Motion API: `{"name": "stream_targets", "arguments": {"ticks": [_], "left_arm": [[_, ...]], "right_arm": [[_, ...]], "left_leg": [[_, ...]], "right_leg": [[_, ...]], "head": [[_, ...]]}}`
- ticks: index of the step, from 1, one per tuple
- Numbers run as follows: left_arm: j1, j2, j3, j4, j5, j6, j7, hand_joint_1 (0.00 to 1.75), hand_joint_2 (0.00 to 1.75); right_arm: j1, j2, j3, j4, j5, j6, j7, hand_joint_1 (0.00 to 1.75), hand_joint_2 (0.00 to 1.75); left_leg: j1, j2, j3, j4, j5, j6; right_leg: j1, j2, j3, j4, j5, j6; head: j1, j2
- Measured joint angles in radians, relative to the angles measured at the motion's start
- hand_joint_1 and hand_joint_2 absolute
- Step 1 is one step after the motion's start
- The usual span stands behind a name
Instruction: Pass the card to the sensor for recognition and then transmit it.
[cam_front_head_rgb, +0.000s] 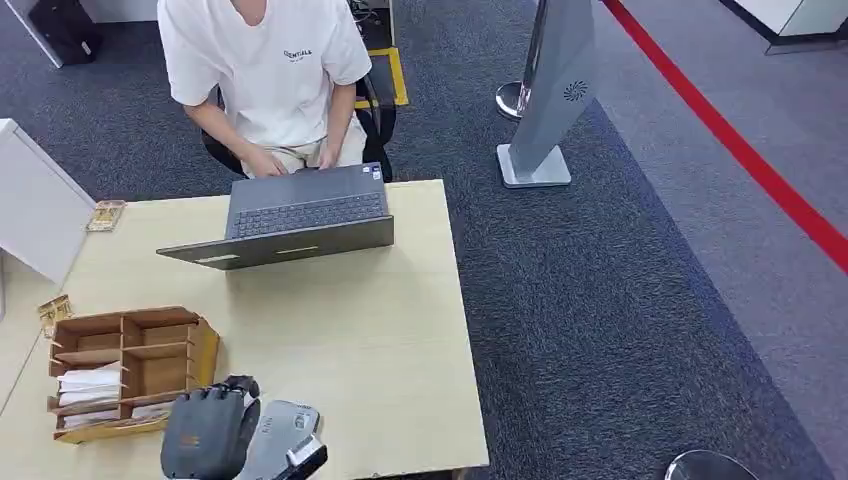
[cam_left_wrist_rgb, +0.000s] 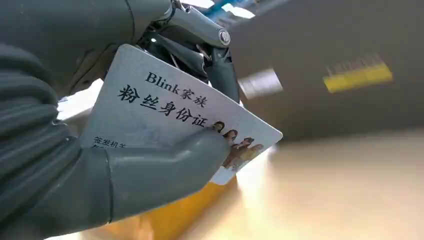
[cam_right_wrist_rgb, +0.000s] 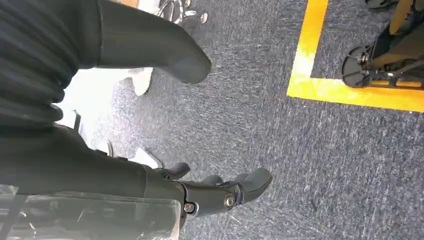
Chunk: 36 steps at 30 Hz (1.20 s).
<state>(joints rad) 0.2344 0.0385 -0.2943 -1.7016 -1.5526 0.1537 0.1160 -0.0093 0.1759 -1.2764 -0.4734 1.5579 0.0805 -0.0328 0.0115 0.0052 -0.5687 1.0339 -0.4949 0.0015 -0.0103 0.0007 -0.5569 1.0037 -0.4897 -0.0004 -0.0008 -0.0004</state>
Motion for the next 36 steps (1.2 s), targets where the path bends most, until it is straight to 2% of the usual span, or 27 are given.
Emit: {"name": "stream_targets", "arguments": {"ticks": [5, 9, 13, 16, 19, 24, 30, 36], "left_arm": [[-0.054, 0.001, 0.066, -0.085, 0.0, 0.01, 0.003, 1.75, 1.75], [-0.09, 0.028, 0.078, -0.121, 0.0, 0.072, 0.04, 1.75, 1.75], [-0.242, 0.097, 0.081, -0.16, 0.0, 0.066, 0.077, 1.75, 1.75], [-0.374, 0.155, 0.079, -0.143, 0.0, 0.042, 0.137, 1.75, 1.75], [-0.554, 0.236, 0.054, -0.041, 0.0, 0.039, 0.199, 1.75, 1.75], [-0.771, 0.284, -0.027, 0.182, 0.0, 0.024, 0.217, 1.75, 1.75], [-0.943, 0.283, -0.113, 0.418, 0.0, 0.018, 0.22, 1.75, 1.75], [-1.02, 0.265, -0.152, 0.559, 0.0, 0.018, 0.231, 1.75, 1.75]], "right_arm": [[0.001, 0.0, 0.016, 0.0, 0.0, 0.002, -0.002, 0.0, 1.75], [0.005, -0.002, 0.036, 0.004, 0.0, 0.002, -0.01, 0.0, 1.75], [0.003, -0.022, 0.085, 0.036, 0.0, 0.0, -0.021, 0.0, 1.75], [-0.001, -0.042, 0.125, 0.066, 0.0, -0.001, -0.028, 0.0, 1.75], [-0.008, -0.068, 0.181, 0.103, 0.0, -0.001, -0.037, 0.0, 1.75], [-0.02, -0.097, 0.234, 0.145, 0.0, 0.003, -0.031, 0.0, 1.75], [-0.024, -0.117, 0.263, 0.17, 0.0, 0.01, -0.026, 0.0, 1.75], [-0.026, -0.128, 0.264, 0.182, 0.0, 0.01, -0.027, 0.0, 1.75]], "left_leg": [[0.0, 0.0, 0.0, 0.0, 0.0, 0.0], [0.0, -0.001, 0.0, 0.0, 0.0, 0.0], [0.0, -0.004, -0.001, 0.0, 0.003, 0.0], [0.001, -0.004, -0.002, 0.0, 0.006, -0.001], [0.001, -0.004, -0.003, 0.0, 0.008, -0.001], [0.001, -0.001, -0.005, 0.0, 0.011, -0.002], [0.0, 0.0, -0.006, 0.0, 0.012, -0.002], [0.001, 0.0, -0.007, 0.0, 0.012, -0.002]], "right_leg": [[0.0, 0.0, 0.0, 0.0, 0.0, 0.0], [0.0, -0.001, -0.001, 0.0, 0.0, 0.0], [0.0, -0.004, 0.0, 0.0, 0.001, -0.001], [0.001, -0.004, -0.002, 0.0, 0.003, -0.002], [0.001, -0.004, -0.004, 0.0, 0.006, -0.002], [0.001, -0.001, -0.006, 0.001, 0.01, -0.002], [0.001, 0.0, -0.007, 0.0, 0.011, -0.002], [0.001, 0.0, -0.008, 0.0, 0.011, -0.002]], "head": [[0.0, 0.0], [0.0, 0.0], [0.0, 0.0], [0.001, 0.0], [-0.001, 0.0], [0.0, 0.0], [0.0, 0.0], [-0.001, 0.0]]}}
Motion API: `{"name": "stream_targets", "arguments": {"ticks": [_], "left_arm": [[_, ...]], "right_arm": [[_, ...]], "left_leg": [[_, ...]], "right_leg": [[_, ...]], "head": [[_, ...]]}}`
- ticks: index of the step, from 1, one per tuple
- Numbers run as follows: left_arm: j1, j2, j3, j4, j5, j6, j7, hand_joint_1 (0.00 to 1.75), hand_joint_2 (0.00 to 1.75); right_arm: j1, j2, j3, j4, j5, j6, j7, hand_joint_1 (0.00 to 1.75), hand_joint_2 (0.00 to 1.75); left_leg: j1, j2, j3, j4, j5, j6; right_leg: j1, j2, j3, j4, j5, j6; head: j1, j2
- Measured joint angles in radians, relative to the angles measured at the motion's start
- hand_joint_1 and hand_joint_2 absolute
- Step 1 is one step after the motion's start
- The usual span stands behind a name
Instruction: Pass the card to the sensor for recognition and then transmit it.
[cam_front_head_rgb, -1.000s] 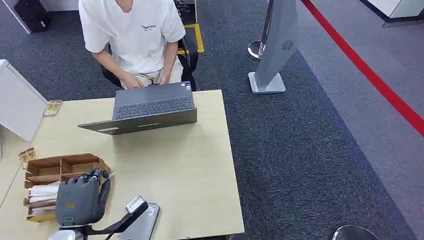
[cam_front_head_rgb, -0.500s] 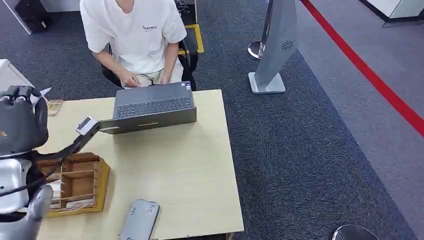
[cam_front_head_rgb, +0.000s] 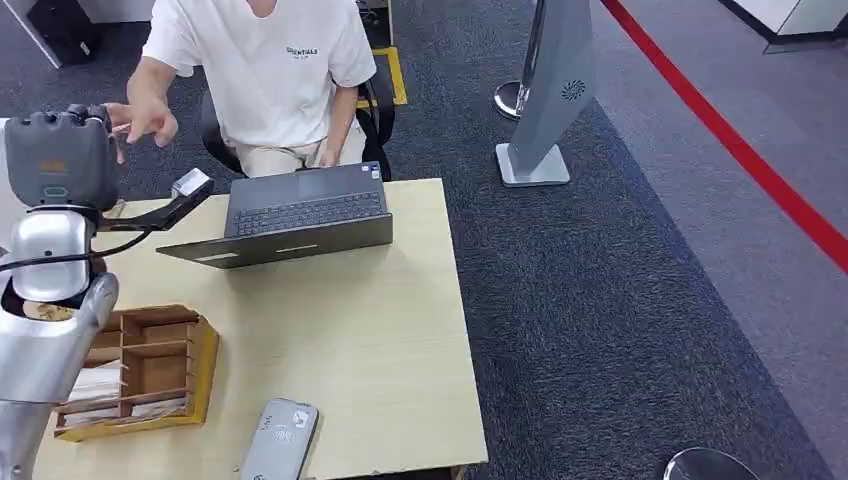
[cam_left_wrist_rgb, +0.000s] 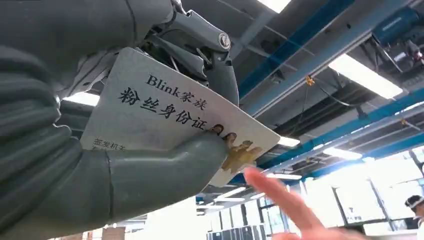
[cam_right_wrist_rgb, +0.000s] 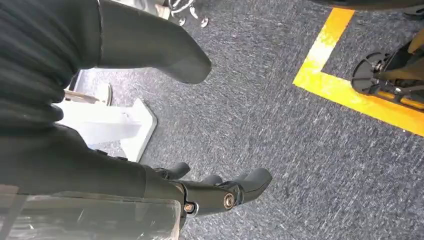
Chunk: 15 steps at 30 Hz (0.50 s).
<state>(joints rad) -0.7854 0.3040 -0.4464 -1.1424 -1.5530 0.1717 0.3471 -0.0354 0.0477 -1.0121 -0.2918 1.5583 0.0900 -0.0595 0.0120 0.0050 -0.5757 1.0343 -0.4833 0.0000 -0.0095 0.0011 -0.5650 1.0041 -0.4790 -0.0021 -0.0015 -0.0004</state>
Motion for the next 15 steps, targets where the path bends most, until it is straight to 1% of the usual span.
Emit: {"name": "stream_targets", "arguments": {"ticks": [2, 7, 8, 15], "left_arm": [[-0.025, -0.008, -0.01, 0.036, 0.0, 0.001, 0.0, 1.75, 1.75], [-0.041, -0.024, -0.019, 0.06, 0.0, -0.003, 0.0, 1.75, 1.75], [-0.043, -0.025, -0.02, 0.062, 0.0, -0.005, 0.002, 0.0, 1.75], [-0.044, -0.033, -0.021, 0.064, 0.0, -0.012, 0.002, 0.0, 1.75]], "right_arm": [[-0.002, -0.003, 0.0, 0.003, 0.0, 0.0, 0.0, 0.0, 1.75], [-0.003, -0.006, 0.0, 0.006, 0.0, 0.002, 0.009, 0.0, 1.75], [-0.003, -0.008, 0.0, 0.007, 0.0, 0.003, 0.009, 0.0, 1.75], [-0.003, -0.011, 0.0, 0.011, 0.0, 0.005, 0.013, 0.0, 1.75]], "left_leg": [[0.0, 0.0, 0.0, 0.0, 0.0, 0.0], [0.0, 0.0, 0.0, 0.0, 0.0, 0.0], [0.0, 0.0, 0.0, 0.0, 0.0, 0.0], [0.0, 0.0, 0.0, 0.0, 0.0, 0.0]], "right_leg": [[0.0, 0.0, 0.0, 0.0, 0.0, 0.0], [0.0, 0.0, 0.0, 0.0, 0.0, 0.0], [0.0, 0.0, 0.0, 0.0, 0.0, 0.0], [0.0, 0.0, 0.0, 0.0, 0.0, 0.0]], "head": [[0.0, 0.0], [0.0, 0.0], [0.0, 0.0], [0.0, 0.0]]}}
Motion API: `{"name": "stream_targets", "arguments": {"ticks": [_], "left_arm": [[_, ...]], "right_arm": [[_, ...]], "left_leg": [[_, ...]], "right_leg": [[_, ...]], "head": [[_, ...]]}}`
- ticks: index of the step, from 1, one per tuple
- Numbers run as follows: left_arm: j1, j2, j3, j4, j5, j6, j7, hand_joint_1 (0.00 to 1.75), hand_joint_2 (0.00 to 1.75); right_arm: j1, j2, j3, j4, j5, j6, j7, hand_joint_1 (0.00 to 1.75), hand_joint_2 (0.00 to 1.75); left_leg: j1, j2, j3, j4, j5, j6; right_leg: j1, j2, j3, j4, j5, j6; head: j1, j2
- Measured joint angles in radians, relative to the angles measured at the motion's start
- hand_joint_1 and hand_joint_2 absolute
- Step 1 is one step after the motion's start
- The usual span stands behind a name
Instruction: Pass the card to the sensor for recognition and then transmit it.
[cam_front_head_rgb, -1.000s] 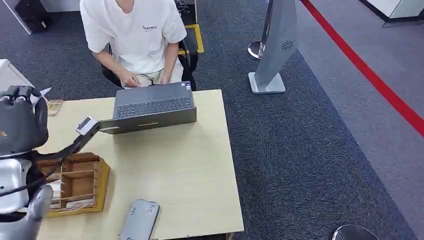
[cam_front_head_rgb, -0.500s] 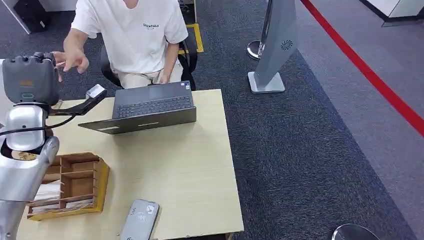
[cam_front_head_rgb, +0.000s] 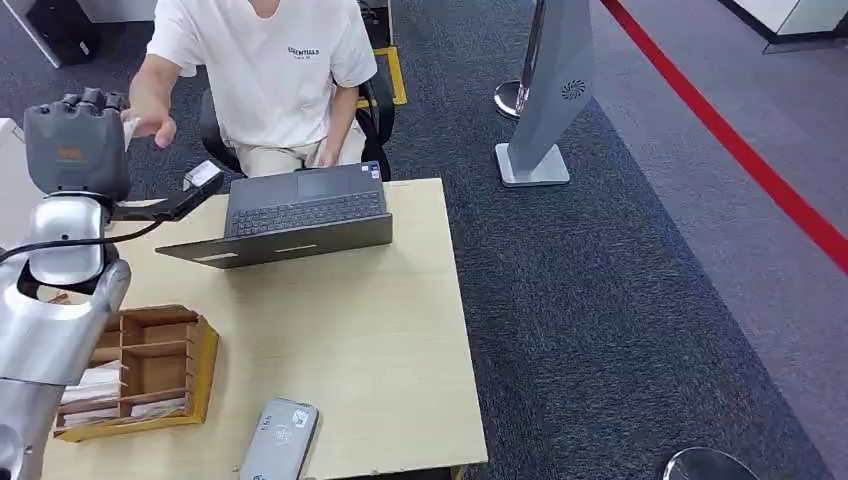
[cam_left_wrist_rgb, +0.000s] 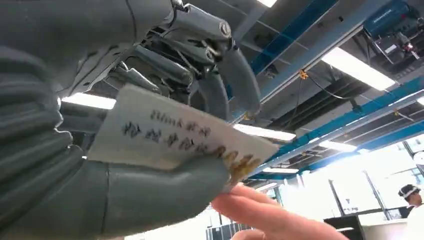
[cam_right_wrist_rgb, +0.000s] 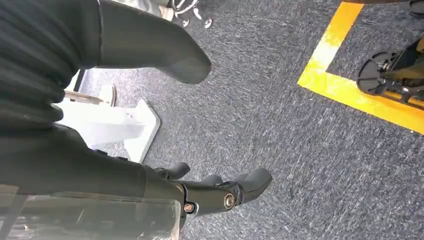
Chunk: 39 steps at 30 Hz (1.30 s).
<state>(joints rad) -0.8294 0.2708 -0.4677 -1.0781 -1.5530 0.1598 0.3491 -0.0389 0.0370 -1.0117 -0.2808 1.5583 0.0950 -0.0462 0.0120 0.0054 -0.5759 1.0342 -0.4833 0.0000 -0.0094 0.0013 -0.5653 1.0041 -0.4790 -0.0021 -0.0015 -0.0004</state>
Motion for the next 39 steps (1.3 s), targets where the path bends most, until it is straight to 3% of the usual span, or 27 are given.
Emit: {"name": "stream_targets", "arguments": {"ticks": [13, 14, 15, 18, 21, 24, 27, 32, 35, 39], "left_arm": [[0.018, -0.01, 0.0, -0.029, 0.0, -0.002, -0.021, 0.0, 1.75], [0.048, -0.025, 0.007, -0.079, 0.0, -0.016, -0.059, 0.0, 1.75], [0.181, -0.077, 0.052, -0.255, 0.0, -0.045, -0.128, 0.0, 1.75], [0.28, -0.101, 0.059, -0.388, 0.0, -0.055, -0.137, 0.0, 1.75], [0.327, -0.111, 0.066, -0.457, 0.0, -0.053, -0.144, 0.0, 1.75], [0.416, -0.126, 0.084, -0.54, 0.0, -0.034, -0.187, 0.0, 1.75], [0.57, -0.138, 0.1, -0.664, 0.0, 0.016, -0.215, 0.0, 1.75], [0.832, -0.195, 0.138, -0.823, 0.0, 0.034, -0.291, 0.0, 1.75], [0.956, -0.217, 0.156, -0.864, 0.0, 0.018, -0.299, 0.0, 1.75], [1.048, -0.233, 0.171, -0.891, 0.0, 0.019, -0.299, 0.0, 1.75]], "right_arm": [[0.0, 0.0, 0.0, 0.0, 0.0, -0.001, -0.003, 0.0, 1.75], [0.0, 0.0, 0.0, 0.001, -0.001, -0.001, 0.005, 0.0, 1.75], [0.001, 0.002, -0.008, 0.0, -0.003, 0.0, 0.032, 0.0, 1.75], [0.007, 0.007, -0.019, -0.001, -0.003, 0.0, 0.043, 0.0, 1.75], [0.009, 0.011, -0.029, -0.001, -0.003, -0.001, 0.046, 0.0, 1.75], [0.012, 0.019, -0.041, -0.006, -0.007, -0.005, 0.05, 0.0, 1.75], [0.021, 0.036, -0.063, -0.02, -0.025, -0.012, 0.056, 0.0, 1.75], [0.036, 0.077, -0.107, -0.072, -0.039, -0.01, 0.068, 0.0, 1.75], [0.041, 0.102, -0.137, -0.113, -0.038, -0.002, 0.071, 0.0, 1.75], [0.044, 0.129, -0.163, -0.149, -0.035, 0.0, 0.073, 0.0, 1.75]], "left_leg": [[0.0, 0.0, 0.0, 0.0, 0.0, 0.0], [0.0, 0.0, 0.0, 0.0, 0.0, 0.0], [-0.001, 0.0, -0.001, 0.0, -0.001, 0.0], [-0.001, 0.001, -0.001, 0.0, -0.002, 0.001], [-0.001, 0.0, -0.002, 0.0, -0.002, 0.001], [0.0, 0.0, -0.002, -0.001, -0.002, 0.0], [0.0, 0.003, 0.0, -0.001, -0.003, 0.0], [-0.001, 0.001, -0.002, -0.001, -0.005, 0.001], [-0.001, 0.001, -0.001, -0.001, -0.006, 0.0], [-0.001, 0.0, -0.002, -0.001, -0.007, 0.001]], "right_leg": [[0.0, 0.0, 0.0, 0.0, 0.0, 0.0], [0.0, 0.0, 0.0, 0.0, 0.0, 0.0], [-0.001, 0.0, 0.0, 0.0, 0.0, 0.001], [-0.001, 0.001, -0.001, 0.0, -0.001, 0.001], [-0.001, 0.0, -0.001, 0.0, -0.001, 0.001], [-0.001, 0.0, 0.0, 0.0, -0.001, 0.001], [-0.001, 0.003, -0.001, 0.0, -0.002, 0.0], [-0.001, 0.002, -0.001, 0.0, -0.005, 0.002], [-0.001, 0.002, -0.001, -0.001, -0.006, 0.002], [-0.001, 0.0, -0.001, 0.0, -0.006, 0.002]], "head": [[0.0, 0.0], [0.0, 0.0], [0.001, 0.0], [0.0, 0.0], [0.0, 0.0], [0.0, 0.0], [-0.002, 0.0], [0.001, 0.0], [0.0, 0.0], [0.0, 0.0]]}}
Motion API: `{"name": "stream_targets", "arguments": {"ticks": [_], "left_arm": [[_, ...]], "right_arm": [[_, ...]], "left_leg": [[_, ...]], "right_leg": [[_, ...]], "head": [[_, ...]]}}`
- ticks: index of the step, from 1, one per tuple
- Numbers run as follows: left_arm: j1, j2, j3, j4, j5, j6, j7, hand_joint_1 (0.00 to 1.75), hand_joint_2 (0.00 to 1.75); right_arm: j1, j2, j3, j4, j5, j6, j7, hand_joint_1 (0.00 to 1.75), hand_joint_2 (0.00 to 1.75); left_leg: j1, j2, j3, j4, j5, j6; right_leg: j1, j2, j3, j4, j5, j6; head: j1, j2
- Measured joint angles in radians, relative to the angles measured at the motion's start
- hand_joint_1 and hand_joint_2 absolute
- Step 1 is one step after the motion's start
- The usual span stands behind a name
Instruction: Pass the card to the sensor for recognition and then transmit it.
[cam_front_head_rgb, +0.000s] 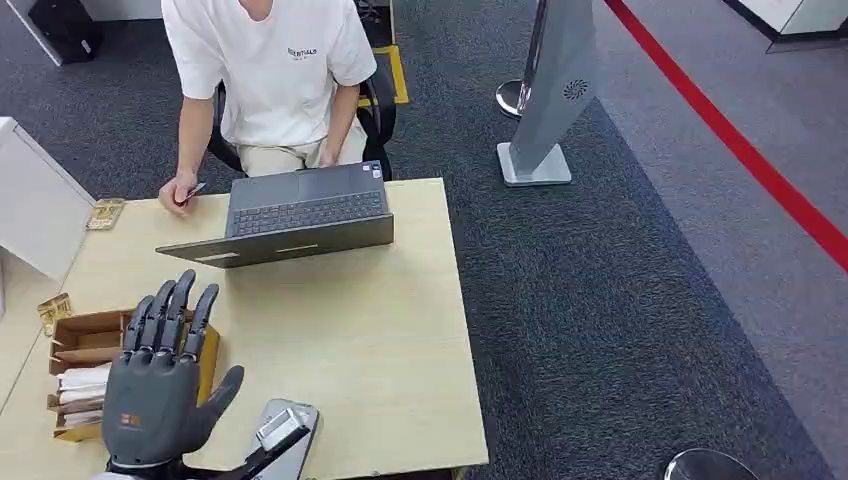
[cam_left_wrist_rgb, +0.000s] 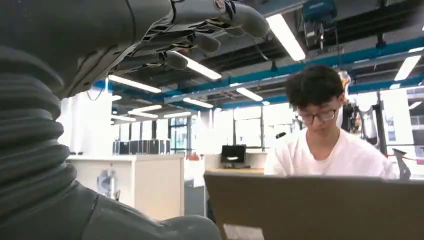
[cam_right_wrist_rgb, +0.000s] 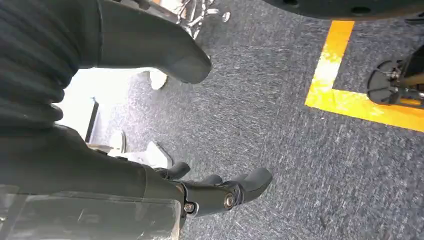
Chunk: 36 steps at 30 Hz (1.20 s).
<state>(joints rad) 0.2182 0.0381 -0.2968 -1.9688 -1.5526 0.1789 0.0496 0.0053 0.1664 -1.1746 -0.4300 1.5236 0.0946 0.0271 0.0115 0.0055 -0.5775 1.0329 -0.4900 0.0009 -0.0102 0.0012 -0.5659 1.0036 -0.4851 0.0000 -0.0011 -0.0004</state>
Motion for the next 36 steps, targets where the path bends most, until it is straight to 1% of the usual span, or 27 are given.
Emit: {"name": "stream_targets", "arguments": {"ticks": [4, 8, 12, 15, 28, 31, 34, 36], "left_arm": [[0.065, -0.005, 0.005, -0.013, 0.0, -0.013, 0.013, 0.0, 1.75], [0.101, -0.006, 0.023, -0.016, 0.0, -0.015, 0.037, 0.0, 1.75], [0.119, -0.009, 0.056, -0.016, 0.0, -0.029, 0.054, 0.0, 1.75], [0.131, -0.019, 0.102, -0.016, 0.002, -0.031, 0.055, 0.0, 1.75], [0.134, -0.134, 0.351, -0.019, 0.002, -0.058, -0.057, 0.0, 1.75], [0.131, -0.153, 0.382, -0.019, 0.001, -0.063, -0.074, 0.0, 1.75], [0.131, -0.165, 0.386, -0.018, 0.0, -0.066, -0.092, 0.0, 1.75], [0.135, -0.169, 0.385, -0.018, 0.0, -0.067, -0.092, 0.0, 1.75]], "right_arm": [[0.001, 0.017, -0.027, -0.037, 0.014, 0.005, 0.0, 0.0, 1.75], [0.001, 0.034, -0.05, -0.06, 0.027, 0.012, 0.0, 0.0, 1.75], [0.0, 0.042, -0.073, -0.078, 0.032, 0.018, 0.0, 0.0, 1.75], [0.0, 0.048, -0.084, -0.088, 0.034, 0.022, -0.004, 0.0, 1.75], [0.001, 0.06, -0.099, -0.116, 0.034, 0.04, -0.006, 0.0, 1.75], [0.001, 0.06, -0.099, -0.118, 0.034, 0.04, -0.006, 0.0, 1.75], [0.0, 0.06, -0.099, -0.118, 0.034, 0.04, -0.006, 0.0, 1.75], [0.0, 0.06, -0.099, -0.118, 0.034, 0.039, -0.006, 0.0, 1.75]], "left_leg": [[0.0, 0.0, 0.0, 0.0, 0.0, 0.0], [0.0, 0.0, 0.0, 0.0, 0.0, 0.0], [0.0, 0.0, 0.0, 0.0, 0.0, 0.0], [0.0, 0.0, 0.0, 0.0, 0.0, 0.0], [0.0, 0.0, 0.001, 0.0, 0.0, 0.0], [0.0, 0.0, 0.001, 0.0, 0.0, 0.0], [0.0, 0.0, 0.0, 0.0, 0.0, 0.0], [0.0, 0.0, 0.001, 0.0, 0.0, 0.0]], "right_leg": [[0.0, 0.0, 0.0, 0.0, 0.0, 0.0], [0.0, 0.0, 0.001, 0.0, 0.0, 0.0], [0.0, 0.0, 0.001, 0.0, 0.0, 0.0], [0.0, 0.0, 0.001, 0.0, 0.0, 0.0], [0.0, 0.0, 0.001, 0.0, 0.0, 0.0], [0.0, 0.0, 0.001, 0.0, 0.0, 0.0], [0.0, 0.0, 0.001, 0.0, 0.0, 0.0], [0.0, 0.0, 0.001, 0.0, 0.0, 0.0]], "head": [[-0.001, 0.0], [0.0, 0.0], [-0.001, 0.0], [-0.001, 0.0], [-0.001, 0.0], [-0.001, 0.0], [-0.001, 0.0], [-0.001, 0.0]]}}
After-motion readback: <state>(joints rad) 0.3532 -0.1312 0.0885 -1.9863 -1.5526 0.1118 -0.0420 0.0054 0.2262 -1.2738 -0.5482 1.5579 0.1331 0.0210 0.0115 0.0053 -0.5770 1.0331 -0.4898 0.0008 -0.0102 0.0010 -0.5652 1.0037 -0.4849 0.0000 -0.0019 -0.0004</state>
